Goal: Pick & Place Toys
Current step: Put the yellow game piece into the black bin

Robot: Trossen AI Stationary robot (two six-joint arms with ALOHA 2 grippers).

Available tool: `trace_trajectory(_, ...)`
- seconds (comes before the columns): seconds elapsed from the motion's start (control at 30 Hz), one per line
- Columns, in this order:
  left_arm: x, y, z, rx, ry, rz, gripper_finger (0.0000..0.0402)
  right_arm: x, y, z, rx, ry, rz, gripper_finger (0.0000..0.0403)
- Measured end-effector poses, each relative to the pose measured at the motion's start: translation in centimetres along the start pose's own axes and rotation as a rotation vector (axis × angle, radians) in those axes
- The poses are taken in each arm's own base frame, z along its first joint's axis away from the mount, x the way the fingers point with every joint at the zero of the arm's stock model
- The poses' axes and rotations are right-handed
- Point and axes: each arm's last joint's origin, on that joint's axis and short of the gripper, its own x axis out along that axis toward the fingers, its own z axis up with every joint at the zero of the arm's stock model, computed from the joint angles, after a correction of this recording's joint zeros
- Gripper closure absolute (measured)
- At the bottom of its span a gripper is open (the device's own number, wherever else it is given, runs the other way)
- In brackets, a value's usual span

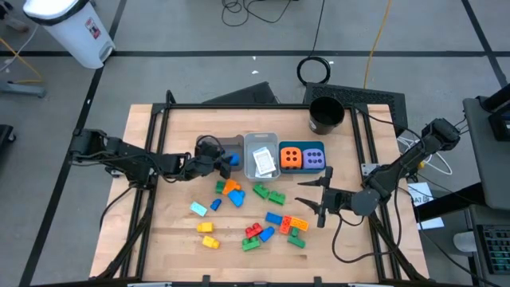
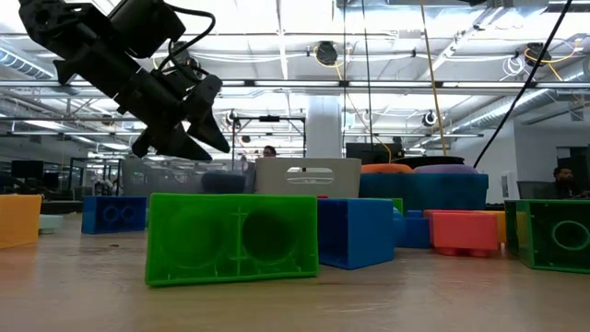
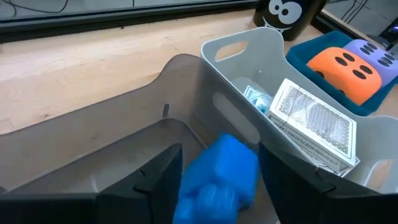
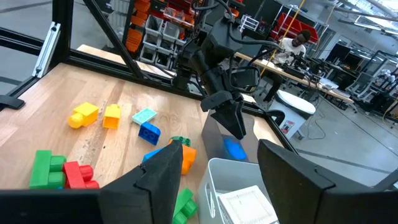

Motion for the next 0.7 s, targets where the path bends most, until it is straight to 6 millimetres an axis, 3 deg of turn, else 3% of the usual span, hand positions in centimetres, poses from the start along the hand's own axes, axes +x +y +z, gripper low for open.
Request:
trace_trajectory(0.3, -0.4, -0.1, 0.5, 0.034, -0.015, -0.021, 0.0150, 0.0, 0.0, 0.0, 0.000, 0.000, 0.000, 0.0202)
trace_trajectory(0.7, -1.9, -1.9, 2.3, -0.060, -0.025, -0.342, 0.0148, 0.0, 0.1, 0.0, 0.035, -0.005, 0.041, 0.0202)
